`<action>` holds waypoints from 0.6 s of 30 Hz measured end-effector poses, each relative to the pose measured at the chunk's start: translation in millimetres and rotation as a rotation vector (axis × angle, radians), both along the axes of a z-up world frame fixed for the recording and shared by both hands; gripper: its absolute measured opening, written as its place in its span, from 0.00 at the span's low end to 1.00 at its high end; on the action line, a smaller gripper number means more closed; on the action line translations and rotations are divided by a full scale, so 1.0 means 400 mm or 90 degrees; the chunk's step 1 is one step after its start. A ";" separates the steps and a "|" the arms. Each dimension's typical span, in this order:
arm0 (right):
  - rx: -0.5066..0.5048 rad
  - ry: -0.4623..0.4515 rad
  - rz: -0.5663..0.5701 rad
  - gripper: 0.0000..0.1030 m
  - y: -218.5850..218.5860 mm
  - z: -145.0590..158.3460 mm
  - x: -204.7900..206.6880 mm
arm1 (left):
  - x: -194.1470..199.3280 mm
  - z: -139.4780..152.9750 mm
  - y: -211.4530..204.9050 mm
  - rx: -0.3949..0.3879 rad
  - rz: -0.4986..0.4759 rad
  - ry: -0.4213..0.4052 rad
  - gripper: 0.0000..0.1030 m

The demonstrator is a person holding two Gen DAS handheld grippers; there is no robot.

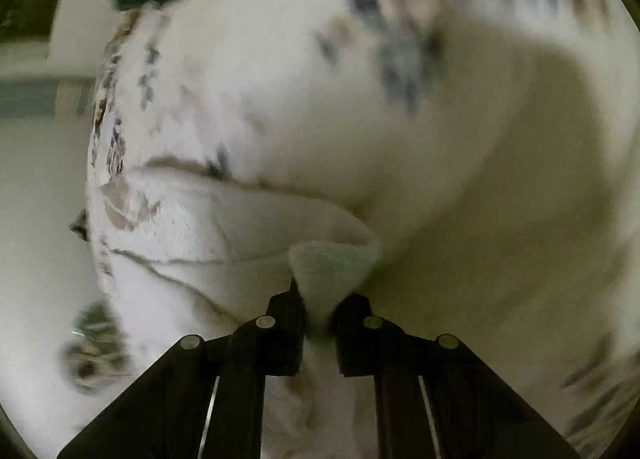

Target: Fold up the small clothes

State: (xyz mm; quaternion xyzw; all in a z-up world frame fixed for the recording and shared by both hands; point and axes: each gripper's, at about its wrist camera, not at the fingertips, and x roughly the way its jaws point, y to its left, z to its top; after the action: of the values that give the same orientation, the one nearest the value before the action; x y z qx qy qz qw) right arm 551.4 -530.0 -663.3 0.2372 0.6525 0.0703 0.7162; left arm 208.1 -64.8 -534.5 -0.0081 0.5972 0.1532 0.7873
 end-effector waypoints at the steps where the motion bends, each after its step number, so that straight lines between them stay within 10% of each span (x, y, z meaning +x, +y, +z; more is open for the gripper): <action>1: -0.024 -0.011 0.004 0.10 -0.012 0.004 0.017 | -0.005 0.007 -0.013 -0.003 0.003 0.000 1.00; 4: 0.030 0.077 0.023 0.13 -0.018 -0.067 0.053 | -0.004 0.030 -0.053 -0.009 0.005 -0.003 1.00; 9: 0.081 0.118 0.051 0.57 -0.073 -0.022 0.001 | 0.002 0.099 -0.154 -0.023 -0.048 -0.006 1.00; 18: 0.087 0.263 0.055 0.59 -0.344 0.011 -0.299 | -0.072 0.068 -0.485 -0.136 -0.253 0.057 1.00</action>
State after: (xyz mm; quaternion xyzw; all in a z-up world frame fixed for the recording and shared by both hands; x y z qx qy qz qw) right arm 431.9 -667.4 -658.8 0.2664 0.7888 0.0948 0.5457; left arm 179.4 -258.6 -507.2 0.0332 0.6341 -0.0690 0.7695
